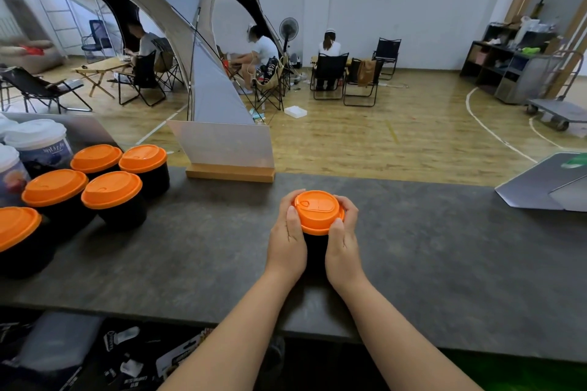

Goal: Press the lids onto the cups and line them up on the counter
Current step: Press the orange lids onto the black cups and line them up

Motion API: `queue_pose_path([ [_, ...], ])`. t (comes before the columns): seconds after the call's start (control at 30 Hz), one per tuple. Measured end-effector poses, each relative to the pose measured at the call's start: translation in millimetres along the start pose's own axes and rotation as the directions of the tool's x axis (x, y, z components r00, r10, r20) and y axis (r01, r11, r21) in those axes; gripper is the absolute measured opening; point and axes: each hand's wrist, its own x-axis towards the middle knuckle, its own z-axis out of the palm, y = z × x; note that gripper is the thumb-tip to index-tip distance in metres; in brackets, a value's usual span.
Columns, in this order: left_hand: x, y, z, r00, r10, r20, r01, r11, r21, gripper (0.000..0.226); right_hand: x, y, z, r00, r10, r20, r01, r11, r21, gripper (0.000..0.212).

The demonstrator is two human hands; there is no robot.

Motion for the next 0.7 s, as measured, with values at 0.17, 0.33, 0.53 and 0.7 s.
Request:
queue_pose_path([
  [0.17,-4,1,-2,0.979,0.055,-0.197,-0.041,0.996,0.076,0.028,-5,-4,-6,0.996,0.025,-0.091,-0.021,0.999,0.046,0.026],
  [0.33,-11,4,0,0.97,0.21,-0.121,-0.176,0.954,0.243,0.046,-3,1,-8,0.971,0.011,-0.24,-0.001,0.999,0.044,0.009],
  [0.53,-7,-2,1,0.992,0.108,-0.068,-0.091,0.971,0.221,0.05,-4,-1,-6,0.995,-0.005,-0.1,-0.003,0.996,-0.084,0.035],
  [0.7,-5,-3,2,0.989,0.121,-0.09,-0.099,0.97,0.221,0.055,-3,0,-3,0.993,-0.021,-0.117,0.004,0.99,-0.143,0.046],
])
